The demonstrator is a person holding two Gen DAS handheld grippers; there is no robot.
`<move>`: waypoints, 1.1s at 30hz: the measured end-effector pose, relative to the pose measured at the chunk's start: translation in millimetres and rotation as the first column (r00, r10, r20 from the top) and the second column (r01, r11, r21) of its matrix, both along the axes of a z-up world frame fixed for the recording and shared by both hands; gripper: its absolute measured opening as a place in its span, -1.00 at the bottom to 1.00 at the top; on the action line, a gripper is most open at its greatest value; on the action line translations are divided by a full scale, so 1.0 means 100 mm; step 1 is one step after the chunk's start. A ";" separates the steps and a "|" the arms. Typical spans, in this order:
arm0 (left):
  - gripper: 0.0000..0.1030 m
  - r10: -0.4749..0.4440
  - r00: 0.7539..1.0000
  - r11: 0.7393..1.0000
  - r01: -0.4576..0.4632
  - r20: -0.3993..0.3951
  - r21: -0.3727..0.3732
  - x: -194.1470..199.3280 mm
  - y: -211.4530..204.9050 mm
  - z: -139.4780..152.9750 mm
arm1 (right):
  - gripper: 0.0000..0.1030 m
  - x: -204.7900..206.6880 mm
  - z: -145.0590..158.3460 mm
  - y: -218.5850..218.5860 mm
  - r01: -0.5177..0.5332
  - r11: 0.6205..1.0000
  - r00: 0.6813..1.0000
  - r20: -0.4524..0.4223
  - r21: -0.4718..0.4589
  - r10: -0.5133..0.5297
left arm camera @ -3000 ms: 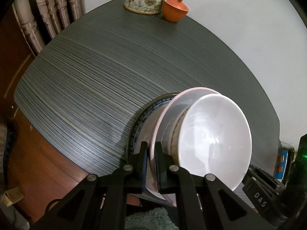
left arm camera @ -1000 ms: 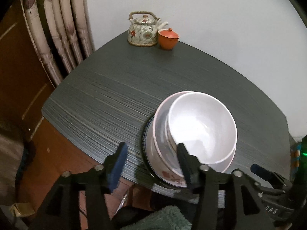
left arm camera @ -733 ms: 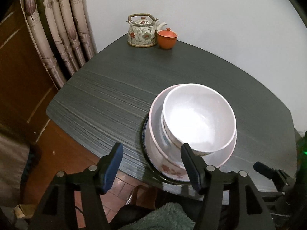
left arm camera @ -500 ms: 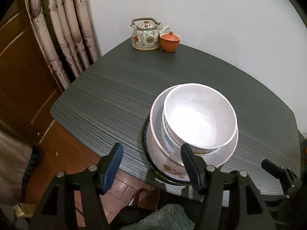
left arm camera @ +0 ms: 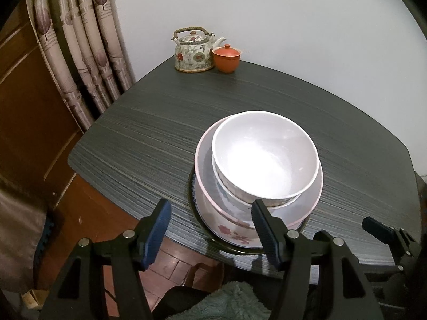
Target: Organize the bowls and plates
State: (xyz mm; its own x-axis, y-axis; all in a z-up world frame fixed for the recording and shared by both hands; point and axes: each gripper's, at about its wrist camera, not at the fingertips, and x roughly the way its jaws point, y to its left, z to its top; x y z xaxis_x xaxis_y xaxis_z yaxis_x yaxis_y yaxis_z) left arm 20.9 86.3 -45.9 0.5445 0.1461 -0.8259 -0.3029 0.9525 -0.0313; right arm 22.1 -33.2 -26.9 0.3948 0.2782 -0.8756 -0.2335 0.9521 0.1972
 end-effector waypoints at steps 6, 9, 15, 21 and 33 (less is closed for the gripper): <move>0.24 -0.004 1.000 1.000 0.004 0.015 -0.008 0.00 0.02 0.01 | 0.99 -0.01 0.00 -0.01 0.005 1.000 1.000 0.007 -0.007 -0.005; 0.24 -0.004 1.000 1.000 0.004 0.011 -0.011 0.00 0.03 0.00 | 0.99 -0.02 -0.01 0.00 0.003 1.000 1.000 0.001 -0.008 -0.003; 0.24 -0.002 1.000 1.000 0.003 0.006 -0.020 0.00 0.04 -0.01 | 0.99 -0.02 -0.05 0.00 -0.003 1.000 1.000 -0.018 -0.006 0.003; 0.24 -0.001 1.000 1.000 0.001 0.002 -0.017 0.02 0.08 -0.02 | 0.99 -0.03 -0.09 0.02 -0.004 1.000 0.999 -0.032 -0.012 0.003; 0.24 -0.006 1.000 1.000 0.006 -0.006 -0.008 0.02 0.05 -0.02 | 0.99 -0.09 -0.08 0.06 -0.020 1.000 0.999 -0.031 -0.017 0.019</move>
